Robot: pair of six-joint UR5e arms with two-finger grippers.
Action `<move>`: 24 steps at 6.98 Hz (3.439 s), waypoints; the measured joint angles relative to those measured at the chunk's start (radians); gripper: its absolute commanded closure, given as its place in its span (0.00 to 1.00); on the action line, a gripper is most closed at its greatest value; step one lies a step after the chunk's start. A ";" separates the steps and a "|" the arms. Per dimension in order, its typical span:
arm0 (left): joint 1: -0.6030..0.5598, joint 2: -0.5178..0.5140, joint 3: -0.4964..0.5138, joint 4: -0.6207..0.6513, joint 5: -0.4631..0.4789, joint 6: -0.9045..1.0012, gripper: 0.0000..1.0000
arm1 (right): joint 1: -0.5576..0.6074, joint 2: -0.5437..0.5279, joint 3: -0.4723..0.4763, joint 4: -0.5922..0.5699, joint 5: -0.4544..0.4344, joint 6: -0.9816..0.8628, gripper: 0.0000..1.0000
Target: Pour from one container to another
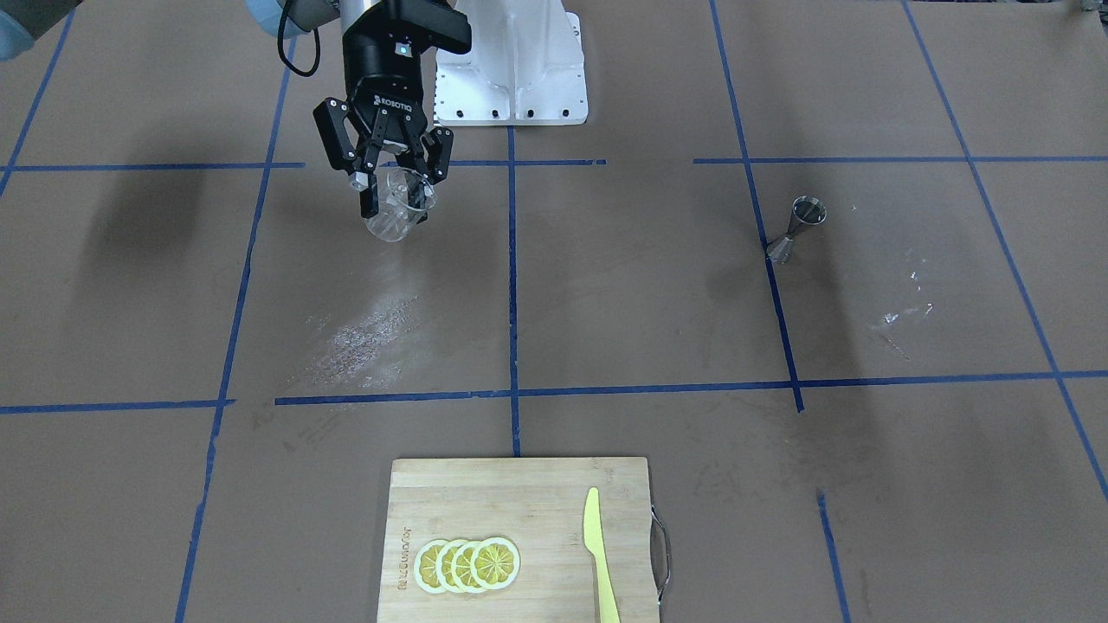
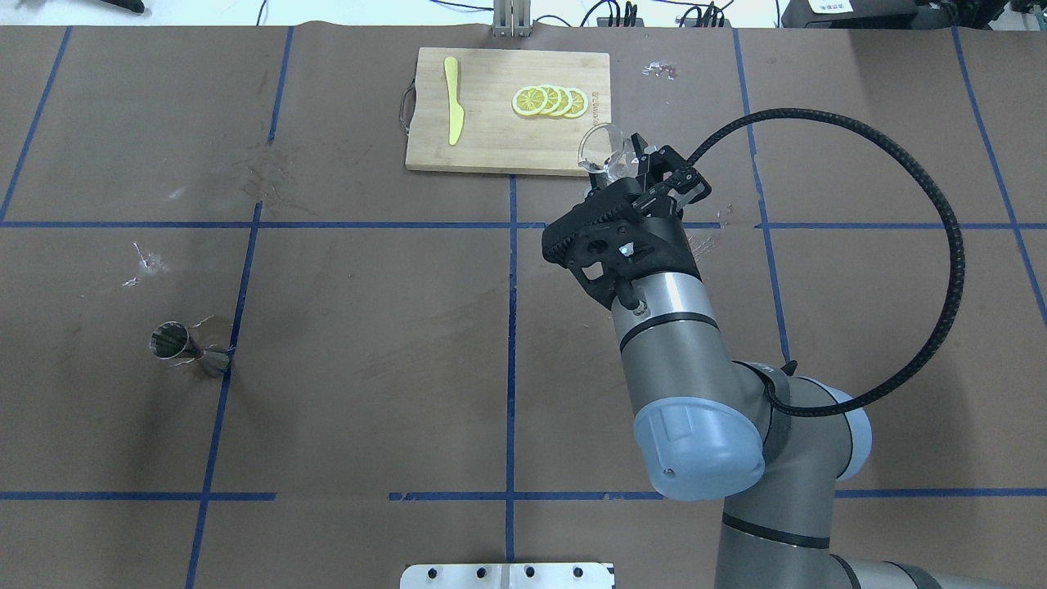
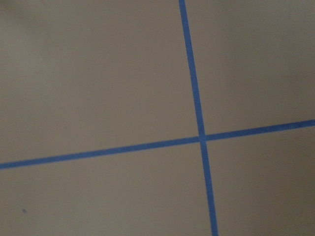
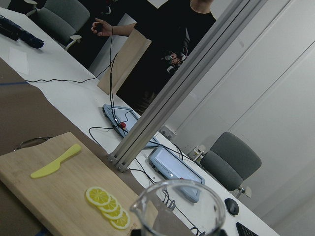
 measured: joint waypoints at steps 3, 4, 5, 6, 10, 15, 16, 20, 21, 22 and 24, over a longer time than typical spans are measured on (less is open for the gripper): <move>-0.002 0.048 -0.052 0.017 -0.039 -0.035 0.00 | 0.003 -0.125 0.002 0.178 0.030 0.044 1.00; -0.001 0.049 -0.060 0.015 -0.038 -0.035 0.00 | 0.003 -0.183 0.004 0.201 0.027 0.093 1.00; 0.000 0.048 -0.065 0.013 -0.038 -0.035 0.00 | 0.003 -0.245 0.006 0.221 0.025 0.147 1.00; 0.000 0.045 -0.070 0.013 -0.038 -0.035 0.00 | 0.002 -0.290 0.004 0.257 0.024 0.225 1.00; 0.001 0.045 -0.074 -0.019 -0.039 -0.037 0.00 | -0.034 -0.442 -0.027 0.337 0.011 0.605 1.00; 0.001 0.042 -0.074 -0.023 -0.040 -0.038 0.00 | -0.149 -0.527 -0.106 0.340 -0.080 0.865 0.84; 0.001 0.041 -0.074 -0.023 -0.040 -0.038 0.00 | -0.153 -0.532 -0.131 0.347 -0.080 0.888 0.83; 0.001 0.040 -0.074 -0.022 -0.040 -0.038 0.00 | -0.160 -0.539 -0.284 0.491 -0.077 0.915 0.80; 0.001 0.039 -0.074 -0.022 -0.040 -0.038 0.00 | -0.162 -0.540 -0.305 0.504 -0.077 0.915 0.79; 0.001 0.039 -0.074 -0.022 -0.040 -0.038 0.00 | -0.164 -0.542 -0.320 0.516 -0.078 0.916 0.77; 0.001 0.040 -0.074 -0.022 -0.040 -0.038 0.00 | -0.169 -0.561 -0.342 0.554 -0.077 0.915 0.70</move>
